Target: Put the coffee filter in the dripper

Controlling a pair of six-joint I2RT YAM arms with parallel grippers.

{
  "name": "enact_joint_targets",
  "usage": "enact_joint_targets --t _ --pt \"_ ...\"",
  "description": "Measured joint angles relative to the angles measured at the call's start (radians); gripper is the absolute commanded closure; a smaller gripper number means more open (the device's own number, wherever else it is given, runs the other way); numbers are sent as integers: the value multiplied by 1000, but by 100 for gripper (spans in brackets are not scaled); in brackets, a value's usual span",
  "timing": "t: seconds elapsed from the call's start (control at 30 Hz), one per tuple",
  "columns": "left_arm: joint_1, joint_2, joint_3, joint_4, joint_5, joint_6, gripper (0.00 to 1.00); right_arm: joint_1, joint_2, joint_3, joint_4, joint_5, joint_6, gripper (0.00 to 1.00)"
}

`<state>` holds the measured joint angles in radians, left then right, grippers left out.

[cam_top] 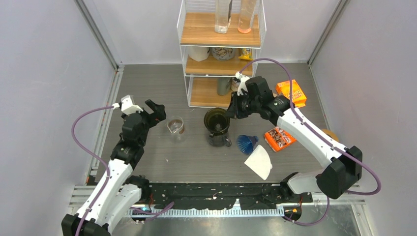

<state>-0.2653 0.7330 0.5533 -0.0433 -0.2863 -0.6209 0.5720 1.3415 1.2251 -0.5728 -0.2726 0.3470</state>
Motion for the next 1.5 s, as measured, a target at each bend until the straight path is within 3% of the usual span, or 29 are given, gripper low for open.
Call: enact_joint_targets --t 0.5,0.93,1.33,1.4,1.43,1.5 --pt "0 9 0 0 0 0 1 -39 80 0 -7 -33 49 95" --pt "0 16 0 0 1 0 1 -63 88 -23 5 -49 76 85" --pt "0 16 0 0 13 0 1 -69 88 -29 7 -21 88 48" --pt "0 16 0 1 24 0 1 -69 88 -29 7 -16 90 33" --pt "0 16 0 1 27 1 1 -70 88 -29 6 -13 90 19" --pt "0 16 0 0 31 1 1 -71 87 -26 3 3 93 1"
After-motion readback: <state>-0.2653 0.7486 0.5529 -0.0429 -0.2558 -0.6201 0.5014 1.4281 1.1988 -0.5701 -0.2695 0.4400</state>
